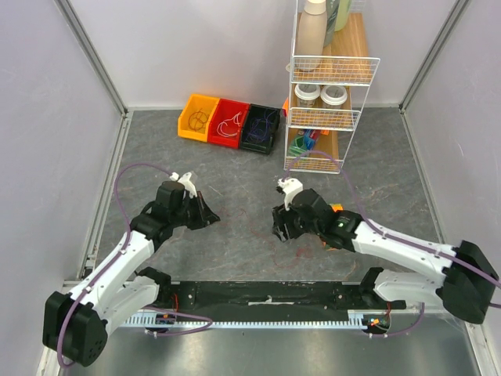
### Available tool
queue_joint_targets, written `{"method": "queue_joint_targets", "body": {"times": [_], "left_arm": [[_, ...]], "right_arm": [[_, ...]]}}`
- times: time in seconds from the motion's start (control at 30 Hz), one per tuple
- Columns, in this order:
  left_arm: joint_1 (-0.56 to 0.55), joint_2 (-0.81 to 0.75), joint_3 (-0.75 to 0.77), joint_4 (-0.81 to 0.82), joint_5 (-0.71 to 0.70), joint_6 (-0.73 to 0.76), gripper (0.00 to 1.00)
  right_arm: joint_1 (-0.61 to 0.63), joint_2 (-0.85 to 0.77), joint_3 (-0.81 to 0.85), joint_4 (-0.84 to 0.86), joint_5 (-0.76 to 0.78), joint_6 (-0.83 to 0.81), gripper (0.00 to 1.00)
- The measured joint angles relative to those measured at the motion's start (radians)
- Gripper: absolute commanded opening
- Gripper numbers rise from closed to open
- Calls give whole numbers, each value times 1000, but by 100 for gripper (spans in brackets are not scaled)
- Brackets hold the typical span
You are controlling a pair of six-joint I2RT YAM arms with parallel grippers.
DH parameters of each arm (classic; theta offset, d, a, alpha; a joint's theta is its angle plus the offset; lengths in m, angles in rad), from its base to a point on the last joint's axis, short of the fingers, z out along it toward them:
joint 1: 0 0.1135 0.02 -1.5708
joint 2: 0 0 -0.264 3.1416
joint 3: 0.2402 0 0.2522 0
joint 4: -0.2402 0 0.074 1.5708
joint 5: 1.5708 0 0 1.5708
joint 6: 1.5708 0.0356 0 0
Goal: Untangle the cables
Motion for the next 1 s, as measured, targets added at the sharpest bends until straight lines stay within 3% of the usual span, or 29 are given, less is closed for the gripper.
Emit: {"method": "queue_joint_targets", "body": {"times": [0.27,0.33,0.53,0.57,0.73,1.0], "left_arm": [[0,0,-2,37,43,0,4],[-1,-1,-2,38,50,0,4],[-1,-1,-2,37,50,0,4],[-1,-1,-2,37,49,0,4],[-1,-13,-16,43,44,0,2],[-1,-74,-122,92,52,-25,2]], "right_arm": [[3,276,-9,190,-159,-42,61],[10,326,-8,234,-170,-59,51],[45,415,11,261,-154,-99,0],[47,411,12,267,-153,-100,0],[47,285,12,256,-125,-78,0],[-11,-158,77,249,42,30,0]]}}
